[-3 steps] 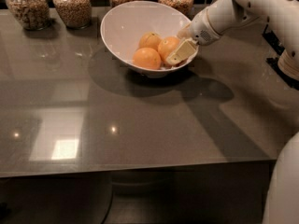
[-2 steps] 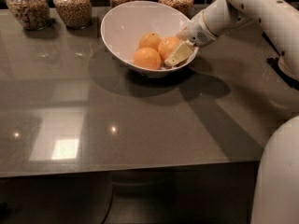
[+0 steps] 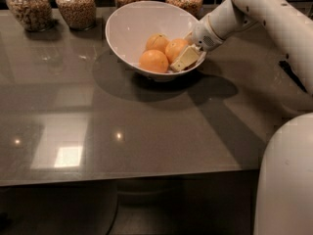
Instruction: Pick orange from white bowl
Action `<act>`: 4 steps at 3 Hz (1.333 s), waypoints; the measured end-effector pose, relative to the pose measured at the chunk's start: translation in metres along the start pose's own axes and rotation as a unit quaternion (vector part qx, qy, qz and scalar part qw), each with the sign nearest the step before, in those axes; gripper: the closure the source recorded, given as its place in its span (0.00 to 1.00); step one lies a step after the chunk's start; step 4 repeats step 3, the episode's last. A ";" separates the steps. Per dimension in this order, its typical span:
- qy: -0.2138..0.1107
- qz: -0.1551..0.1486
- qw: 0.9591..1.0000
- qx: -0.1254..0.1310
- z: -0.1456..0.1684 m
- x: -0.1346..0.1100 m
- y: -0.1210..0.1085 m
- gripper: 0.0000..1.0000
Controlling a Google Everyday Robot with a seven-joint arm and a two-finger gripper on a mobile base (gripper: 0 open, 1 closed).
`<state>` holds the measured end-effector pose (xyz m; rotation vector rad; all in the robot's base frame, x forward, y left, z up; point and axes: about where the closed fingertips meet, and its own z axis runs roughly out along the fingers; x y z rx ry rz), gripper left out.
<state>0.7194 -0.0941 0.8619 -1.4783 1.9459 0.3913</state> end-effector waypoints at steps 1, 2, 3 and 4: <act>0.000 0.000 1.000 0.000 -0.002 -0.002 0.000 0.91; -0.053 0.005 0.999 0.003 -0.018 -0.013 0.002 1.00; -0.141 0.010 0.990 -0.001 -0.049 -0.027 0.010 1.00; -0.141 0.010 0.990 -0.001 -0.049 -0.027 0.010 1.00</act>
Offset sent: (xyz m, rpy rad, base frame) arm -0.0190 -0.0092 0.0599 0.2693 -0.0921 0.0046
